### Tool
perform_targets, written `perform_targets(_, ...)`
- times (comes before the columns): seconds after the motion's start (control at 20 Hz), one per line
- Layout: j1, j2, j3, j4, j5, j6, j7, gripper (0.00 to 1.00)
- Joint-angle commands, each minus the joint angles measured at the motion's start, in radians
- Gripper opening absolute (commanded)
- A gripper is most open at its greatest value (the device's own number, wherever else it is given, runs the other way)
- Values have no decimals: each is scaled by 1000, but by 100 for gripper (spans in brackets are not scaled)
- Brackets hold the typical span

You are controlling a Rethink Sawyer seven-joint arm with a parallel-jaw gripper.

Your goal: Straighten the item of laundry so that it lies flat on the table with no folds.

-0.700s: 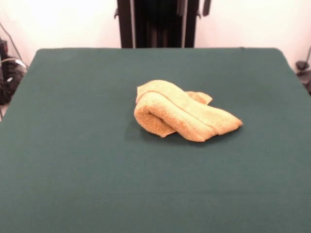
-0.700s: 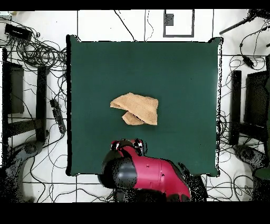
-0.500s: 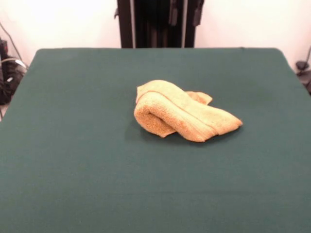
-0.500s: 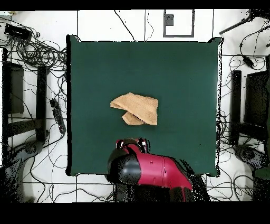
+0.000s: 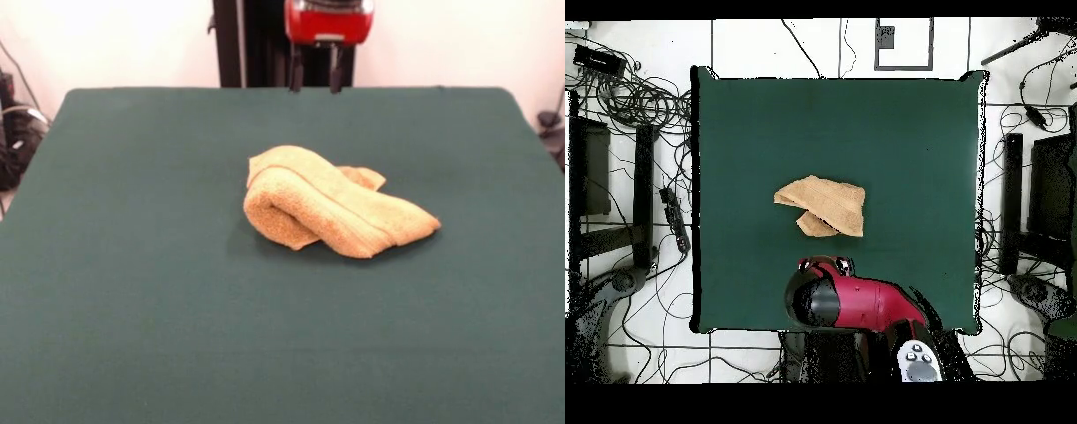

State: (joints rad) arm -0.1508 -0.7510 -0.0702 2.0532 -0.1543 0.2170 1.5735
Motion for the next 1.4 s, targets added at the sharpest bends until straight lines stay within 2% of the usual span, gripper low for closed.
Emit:
perform_targets(0.05,122,172,-53,-164,-17,-84,174,100)
perform_targets(0.5,297,326,-221,-325,19,-78,188,100)
perform_targets(0.9,347,424,-276,-428,30,-71,179,100)
perform_targets(1.4,435,479,-398,-504,11,-55,171,100)
